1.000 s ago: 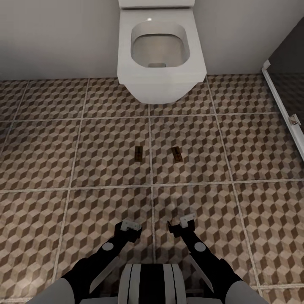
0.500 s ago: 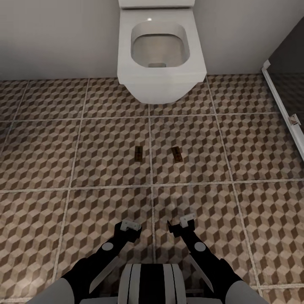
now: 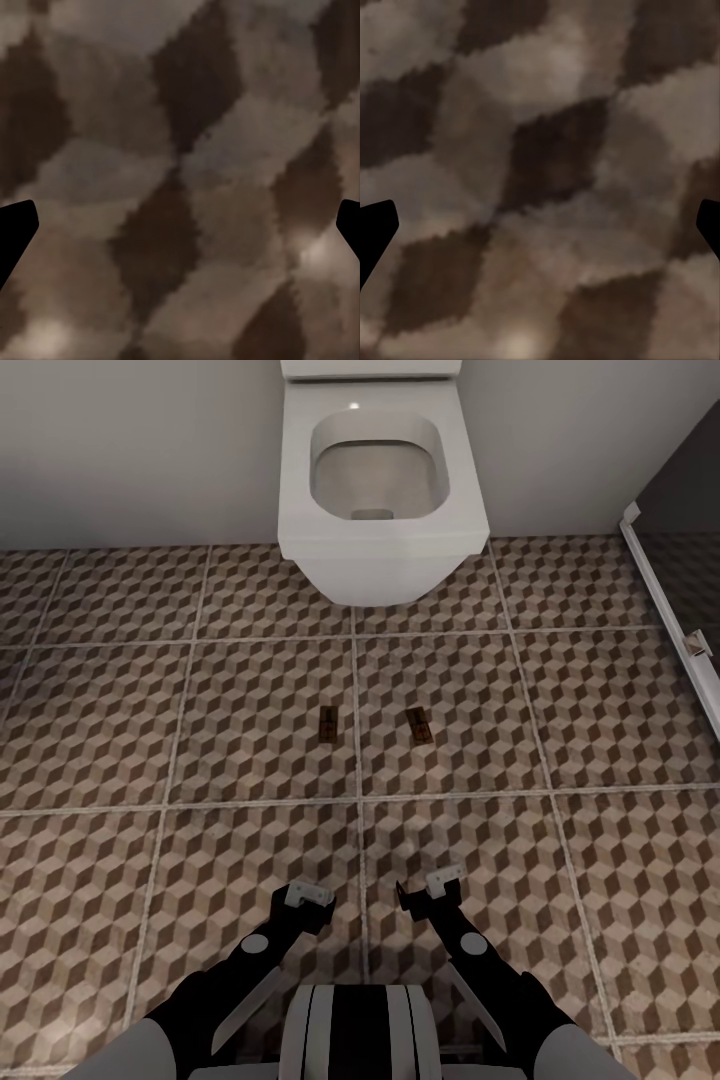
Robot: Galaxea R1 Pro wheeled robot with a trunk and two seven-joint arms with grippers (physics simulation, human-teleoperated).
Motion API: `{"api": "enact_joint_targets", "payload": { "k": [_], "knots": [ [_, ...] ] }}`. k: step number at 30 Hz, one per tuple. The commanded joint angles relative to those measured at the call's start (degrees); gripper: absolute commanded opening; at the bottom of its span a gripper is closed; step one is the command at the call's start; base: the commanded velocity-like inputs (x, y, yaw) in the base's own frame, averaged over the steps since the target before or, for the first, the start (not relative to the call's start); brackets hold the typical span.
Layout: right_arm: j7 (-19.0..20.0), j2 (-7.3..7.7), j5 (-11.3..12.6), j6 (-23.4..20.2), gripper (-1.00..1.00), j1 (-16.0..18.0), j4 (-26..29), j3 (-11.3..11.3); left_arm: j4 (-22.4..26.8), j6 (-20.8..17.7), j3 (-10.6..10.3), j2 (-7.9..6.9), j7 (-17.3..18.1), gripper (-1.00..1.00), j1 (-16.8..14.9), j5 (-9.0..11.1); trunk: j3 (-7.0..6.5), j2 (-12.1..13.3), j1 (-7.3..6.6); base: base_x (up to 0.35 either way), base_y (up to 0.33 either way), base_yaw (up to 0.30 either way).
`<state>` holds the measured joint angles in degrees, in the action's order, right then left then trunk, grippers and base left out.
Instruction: Take the four mousetraps from the cabinet in the bathroom and place them on the bathroom floor. Make sure all four end up on the same floor surface, and ensure that at least two of them are either under or directly next to the same bathroom sink.
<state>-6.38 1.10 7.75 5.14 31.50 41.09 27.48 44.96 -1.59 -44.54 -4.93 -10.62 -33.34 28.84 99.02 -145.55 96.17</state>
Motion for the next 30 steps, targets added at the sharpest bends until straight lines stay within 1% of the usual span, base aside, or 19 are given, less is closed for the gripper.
{"api": "enact_joint_targets", "payload": {
  "k": [1, 30],
  "knots": [
    [-0.49, 0.10, 0.60, 0.22, 1.00, 0.06, 0.00, 0.47, 0.14, -0.17, -0.37, -0.08, -0.54, 1.00, -0.04, 0.43, 0.03, -0.01, -0.01, 0.000, 0.000, 0.000],
    [-0.36, 0.21, 0.60, 0.31, 1.00, 0.06, 0.21, 0.45, -0.19, -0.08, -0.37, -0.08, -0.54, 1.00, -0.04, 0.43, 0.03, -0.01, -0.01, 0.000, 0.000, 0.000]
  ]
}}
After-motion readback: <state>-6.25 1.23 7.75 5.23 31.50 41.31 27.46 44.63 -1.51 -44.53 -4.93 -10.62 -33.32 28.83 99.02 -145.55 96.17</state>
